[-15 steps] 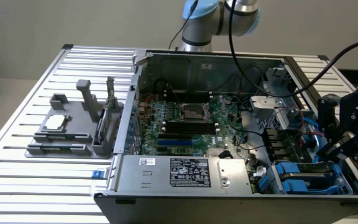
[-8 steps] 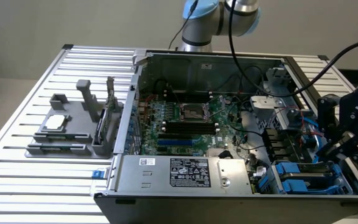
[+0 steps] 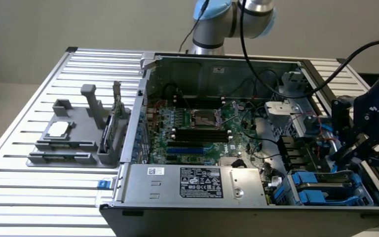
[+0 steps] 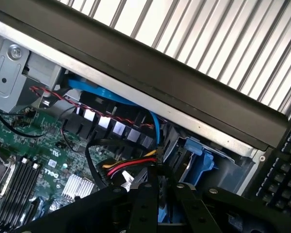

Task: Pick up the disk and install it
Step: 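Insert the first disk wire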

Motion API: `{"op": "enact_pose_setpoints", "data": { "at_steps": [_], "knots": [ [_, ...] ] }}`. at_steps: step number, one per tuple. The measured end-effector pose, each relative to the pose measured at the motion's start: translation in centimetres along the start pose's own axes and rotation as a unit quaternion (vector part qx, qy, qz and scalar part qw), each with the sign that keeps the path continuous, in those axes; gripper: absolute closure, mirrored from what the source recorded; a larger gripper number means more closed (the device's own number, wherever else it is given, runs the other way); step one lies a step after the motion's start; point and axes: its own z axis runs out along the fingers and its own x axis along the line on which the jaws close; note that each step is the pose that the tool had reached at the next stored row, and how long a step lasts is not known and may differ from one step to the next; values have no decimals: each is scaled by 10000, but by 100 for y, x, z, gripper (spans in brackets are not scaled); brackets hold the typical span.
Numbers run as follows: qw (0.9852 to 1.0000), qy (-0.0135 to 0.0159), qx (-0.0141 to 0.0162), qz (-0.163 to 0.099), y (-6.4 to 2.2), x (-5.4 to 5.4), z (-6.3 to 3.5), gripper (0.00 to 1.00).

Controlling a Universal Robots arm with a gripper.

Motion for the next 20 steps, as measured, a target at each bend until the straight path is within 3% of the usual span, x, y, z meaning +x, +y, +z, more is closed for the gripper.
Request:
{"op": "enact_pose_setpoints", "data": {
  "at_steps": [2,6,7,9,14,20],
  "knots": [
    [10000,-88,42,3,2,15,0,84],
    [9993,-336,160,21,0,17,1,84],
    [9992,-369,176,31,0,17,1,84],
    [9991,-382,190,69,-1,16,2,84],
    [9985,-368,204,344,0,18,-1,84],
    [9960,-352,214,789,0,17,8,84]
  ]
}}
